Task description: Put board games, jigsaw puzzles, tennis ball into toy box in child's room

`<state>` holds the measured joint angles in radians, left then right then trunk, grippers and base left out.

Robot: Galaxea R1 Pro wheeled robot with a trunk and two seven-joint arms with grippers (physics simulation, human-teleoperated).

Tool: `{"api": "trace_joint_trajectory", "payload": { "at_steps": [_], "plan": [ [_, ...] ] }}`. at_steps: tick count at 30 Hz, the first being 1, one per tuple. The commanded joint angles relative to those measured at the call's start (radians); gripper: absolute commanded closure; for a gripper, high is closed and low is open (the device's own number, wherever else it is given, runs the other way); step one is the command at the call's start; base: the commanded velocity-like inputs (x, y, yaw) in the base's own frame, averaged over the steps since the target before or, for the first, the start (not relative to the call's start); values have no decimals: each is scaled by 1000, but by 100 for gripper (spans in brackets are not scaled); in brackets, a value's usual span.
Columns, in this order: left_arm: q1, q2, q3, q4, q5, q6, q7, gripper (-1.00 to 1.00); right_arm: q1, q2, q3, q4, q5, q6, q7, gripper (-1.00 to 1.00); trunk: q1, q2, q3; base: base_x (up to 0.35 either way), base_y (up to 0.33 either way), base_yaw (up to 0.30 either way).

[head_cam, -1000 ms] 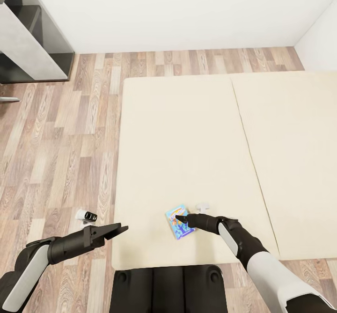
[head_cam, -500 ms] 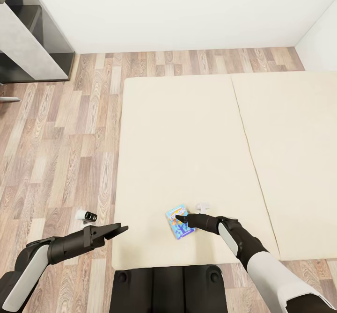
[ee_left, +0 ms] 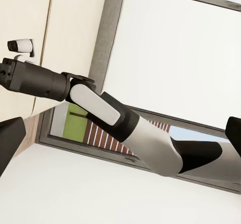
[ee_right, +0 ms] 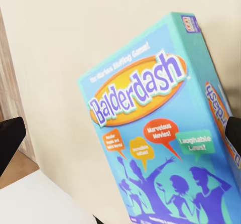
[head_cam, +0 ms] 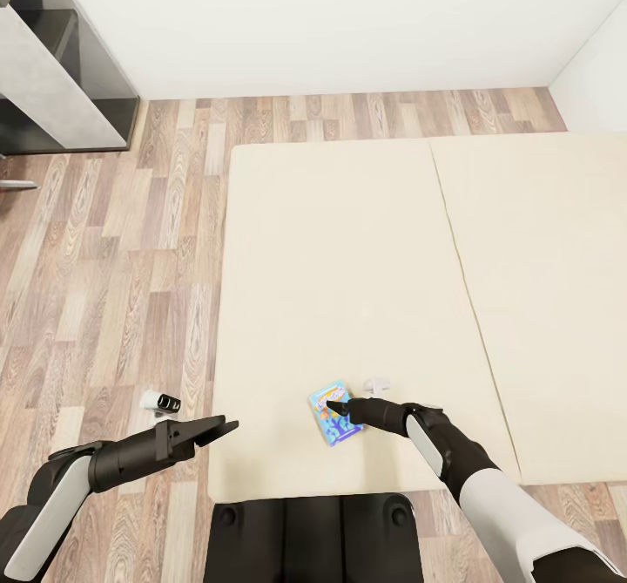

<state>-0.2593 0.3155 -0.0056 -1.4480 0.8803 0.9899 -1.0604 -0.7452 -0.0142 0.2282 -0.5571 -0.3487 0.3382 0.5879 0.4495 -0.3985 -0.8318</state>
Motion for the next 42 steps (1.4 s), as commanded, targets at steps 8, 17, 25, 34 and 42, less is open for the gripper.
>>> {"api": "trace_joint_trajectory", "payload": {
  "at_steps": [8, 17, 25, 34, 42],
  "plan": [
    [0, 1, -1, 0, 2, 4, -1, -100, 0, -1, 5, -1, -10, 7, -2, -100, 1, -1, -1, -60, 0, 0],
    [0, 0, -1, 0, 2, 4, -1, -100, 0, -1, 5, -1, -11, 7, -2, -100, 1, -1, -1, -17, 0, 0],
    [-1, 0, -1, 0, 2, 4, -1, -100, 0, 0, 6, -1, -10, 7, -2, -100, 1, -1, -1, -1, 0, 0],
    [0, 1, -1, 0, 2, 4, -1, -100, 0, 0, 6, -1, -10, 7, -2, -100, 1, -1, -1, 0, 0, 0],
    [-1, 1, -1, 0, 2, 4, -1, -100, 0, 0, 5, -1, -10, 7, -2, -100, 1, -1, -1, 0, 4, 0]
  ]
}}
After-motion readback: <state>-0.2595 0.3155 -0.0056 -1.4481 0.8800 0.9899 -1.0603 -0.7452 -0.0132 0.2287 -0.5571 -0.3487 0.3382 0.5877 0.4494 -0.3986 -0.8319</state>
